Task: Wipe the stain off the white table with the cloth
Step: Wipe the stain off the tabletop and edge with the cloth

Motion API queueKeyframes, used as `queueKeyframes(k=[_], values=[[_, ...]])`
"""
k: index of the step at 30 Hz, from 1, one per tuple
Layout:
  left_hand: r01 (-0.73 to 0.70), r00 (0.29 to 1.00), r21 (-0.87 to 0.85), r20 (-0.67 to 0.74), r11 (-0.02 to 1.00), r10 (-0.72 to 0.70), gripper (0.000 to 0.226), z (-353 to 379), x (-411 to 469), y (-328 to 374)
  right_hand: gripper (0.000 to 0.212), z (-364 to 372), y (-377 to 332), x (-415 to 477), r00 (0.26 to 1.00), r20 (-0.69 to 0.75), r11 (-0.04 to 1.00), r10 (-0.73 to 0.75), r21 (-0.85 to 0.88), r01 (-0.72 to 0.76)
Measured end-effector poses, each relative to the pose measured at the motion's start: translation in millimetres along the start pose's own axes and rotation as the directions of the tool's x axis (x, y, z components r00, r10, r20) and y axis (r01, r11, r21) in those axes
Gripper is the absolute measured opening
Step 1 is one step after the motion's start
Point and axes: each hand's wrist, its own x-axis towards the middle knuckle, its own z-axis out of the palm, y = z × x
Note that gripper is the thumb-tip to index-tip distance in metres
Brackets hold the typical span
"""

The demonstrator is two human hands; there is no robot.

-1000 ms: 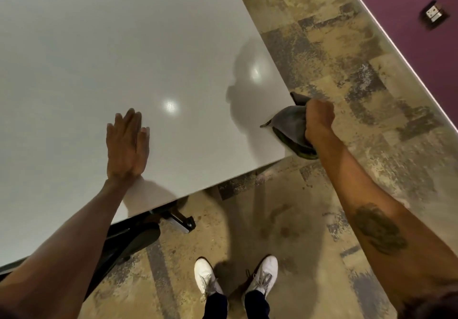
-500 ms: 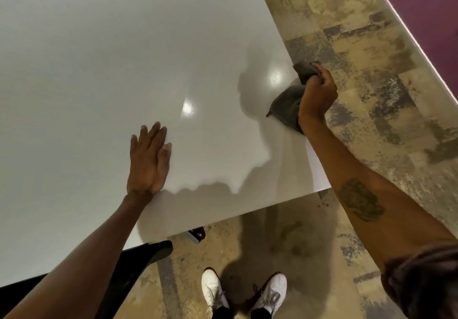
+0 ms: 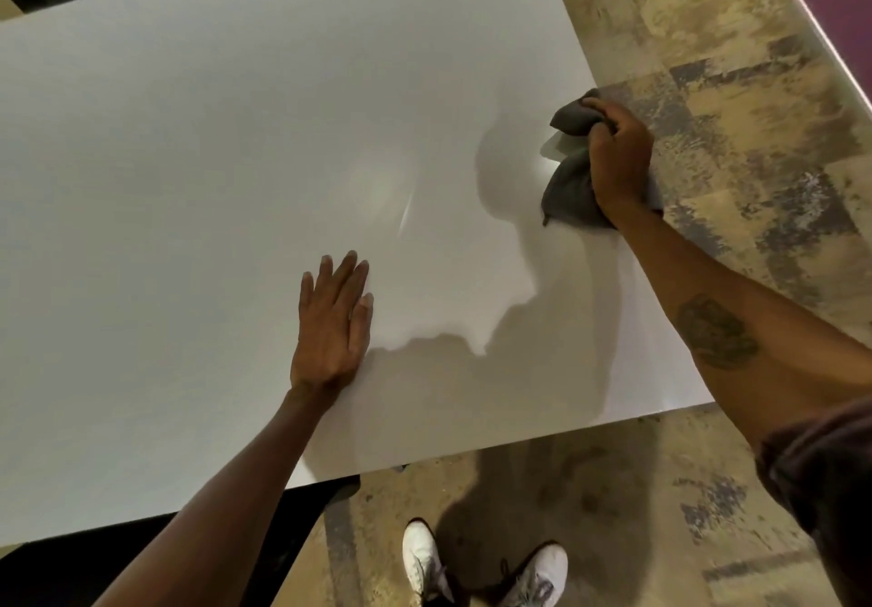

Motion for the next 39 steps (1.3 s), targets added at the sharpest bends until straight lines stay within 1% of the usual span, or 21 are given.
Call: queueKeyframes(k=[3,5,8,11,16,22,24,27,28,30,32,33,35,36,37,39], values=[[-0.018,1.0,0.006,-0.009,1.0,0.018,0.05,3,1,-5,0.042,3,1,4,0.995,0.088,0.999,-0.045,-0.023,0.047],[-0.044,0.999,0.025,-0.022,0.999,0.045,0.05,5,1,-9,0.042,5,1,3,0.982,0.176,0.996,-0.072,-0.044,0.081],[-0.077,0.996,0.047,-0.037,0.996,0.078,0.051,8,0,-14,0.04,13,-3,-5,0.949,0.299,0.991,-0.103,-0.049,0.123],[-0.084,0.996,0.033,-0.041,0.996,0.085,0.051,8,1,-17,0.039,20,-7,-26,0.919,0.381,0.992,-0.106,-0.027,0.126],[-0.093,0.995,0.021,-0.044,0.995,0.094,0.051,7,0,-17,0.036,21,-12,-67,0.851,0.507,0.98,-0.137,-0.056,0.192],[-0.108,0.993,0.029,-0.045,0.994,0.11,0.051,3,-1,-16,0.031,1,-18,-112,0.792,0.594,0.971,-0.141,-0.072,0.227],[-0.111,0.993,0.048,-0.045,0.993,0.113,0.051,3,-1,-17,0.03,-5,-19,-128,0.793,0.594,0.972,-0.136,-0.075,0.223],[-0.116,0.991,0.068,-0.053,0.991,0.119,0.05,3,-2,-17,0.031,-14,-21,-155,0.809,0.58,0.982,-0.098,-0.074,0.172],[-0.112,0.992,0.072,-0.057,0.991,0.116,0.05,3,-2,-17,0.03,-17,-21,-165,0.819,0.568,0.987,-0.078,-0.07,0.143],[-0.111,0.992,0.081,-0.052,0.99,0.116,0.049,3,-3,-16,0.03,-19,-20,-191,0.865,0.5,0.998,-0.036,-0.035,0.061],[-0.11,0.993,0.099,-0.042,0.989,0.115,0.05,2,-3,-15,0.031,-14,-22,-218,0.914,0.406,0.997,0.024,0.057,-0.052],[-0.111,0.993,0.107,-0.037,0.988,0.115,0.05,2,-3,-14,0.031,-8,-23,-231,0.941,0.333,0.99,0.058,0.103,-0.098],[-0.108,0.994,0.124,-0.023,0.986,0.111,0.05,1,-3,-14,0.033,12,-25,-254,0.987,0.084,0.985,0.135,0.095,-0.142],[-0.1,0.994,0.139,-0.018,0.985,0.104,0.051,1,-3,-14,0.034,23,-26,-264,0.984,-0.054,0.984,0.169,0.063,-0.165],[-0.089,0.996,0.161,-0.018,0.983,0.093,0.051,1,-3,-13,0.036,34,-29,-271,0.963,-0.172,0.978,0.206,0.04,-0.202],[-0.061,0.997,0.212,-0.026,0.975,0.068,0.051,2,-4,-12,0.04,56,-35,-278,0.894,-0.342,0.954,0.29,0.027,-0.299]])
